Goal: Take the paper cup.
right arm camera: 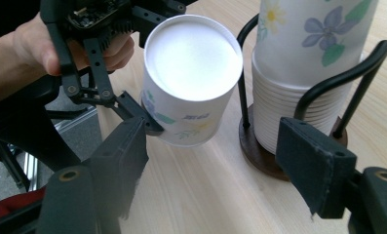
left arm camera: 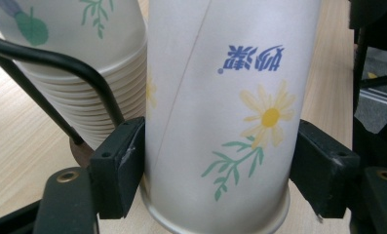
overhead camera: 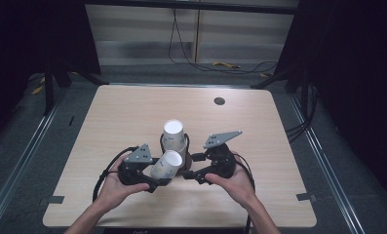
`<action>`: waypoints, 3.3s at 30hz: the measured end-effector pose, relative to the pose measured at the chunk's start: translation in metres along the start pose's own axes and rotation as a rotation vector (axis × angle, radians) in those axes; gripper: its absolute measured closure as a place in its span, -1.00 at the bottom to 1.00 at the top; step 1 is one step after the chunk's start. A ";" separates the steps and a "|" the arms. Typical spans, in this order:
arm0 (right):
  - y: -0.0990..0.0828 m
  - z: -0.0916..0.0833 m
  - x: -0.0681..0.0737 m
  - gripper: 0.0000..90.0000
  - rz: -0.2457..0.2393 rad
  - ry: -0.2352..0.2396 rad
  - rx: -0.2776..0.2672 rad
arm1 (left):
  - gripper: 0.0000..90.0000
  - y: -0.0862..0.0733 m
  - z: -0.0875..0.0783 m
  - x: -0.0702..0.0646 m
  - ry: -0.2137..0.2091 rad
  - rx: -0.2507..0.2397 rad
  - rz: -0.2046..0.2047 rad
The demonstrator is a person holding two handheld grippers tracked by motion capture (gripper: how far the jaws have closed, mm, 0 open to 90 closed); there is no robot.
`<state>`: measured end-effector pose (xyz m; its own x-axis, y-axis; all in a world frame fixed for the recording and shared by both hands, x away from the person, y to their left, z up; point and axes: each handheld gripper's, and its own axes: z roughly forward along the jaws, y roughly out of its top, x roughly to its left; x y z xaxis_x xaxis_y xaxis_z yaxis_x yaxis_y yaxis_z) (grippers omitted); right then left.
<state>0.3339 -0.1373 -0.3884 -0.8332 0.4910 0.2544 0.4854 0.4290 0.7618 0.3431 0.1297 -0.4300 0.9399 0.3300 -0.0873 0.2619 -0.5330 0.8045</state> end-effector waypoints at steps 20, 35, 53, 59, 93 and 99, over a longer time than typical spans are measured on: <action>-0.001 0.007 -0.002 -0.47 -0.022 -0.033 0.125 | -0.38 0.009 0.010 0.002 0.045 0.203 0.109; 0.004 0.017 -0.004 -0.52 -0.027 -0.038 0.255 | -0.38 0.006 0.015 -0.001 0.047 0.272 0.141; 0.009 0.030 -0.006 -0.54 -0.035 -0.008 0.404 | -0.38 0.006 0.022 -0.006 0.039 0.337 0.183; 0.008 0.034 -0.005 -0.53 -0.040 0.019 0.434 | -0.37 0.009 0.026 -0.010 0.032 0.369 0.216; 0.002 0.055 -0.002 -0.29 -0.049 0.153 0.533 | -0.37 0.017 0.046 -0.044 -0.002 0.403 0.330; 0.001 0.054 -0.004 -0.31 -0.027 0.164 0.527 | -0.37 0.017 0.045 -0.045 -0.004 0.398 0.334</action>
<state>0.3520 -0.0975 -0.4210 -0.8573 0.3680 0.3601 0.4948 0.7823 0.3785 0.3149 0.0702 -0.4387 0.9870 0.0887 0.1338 0.0094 -0.8640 0.5034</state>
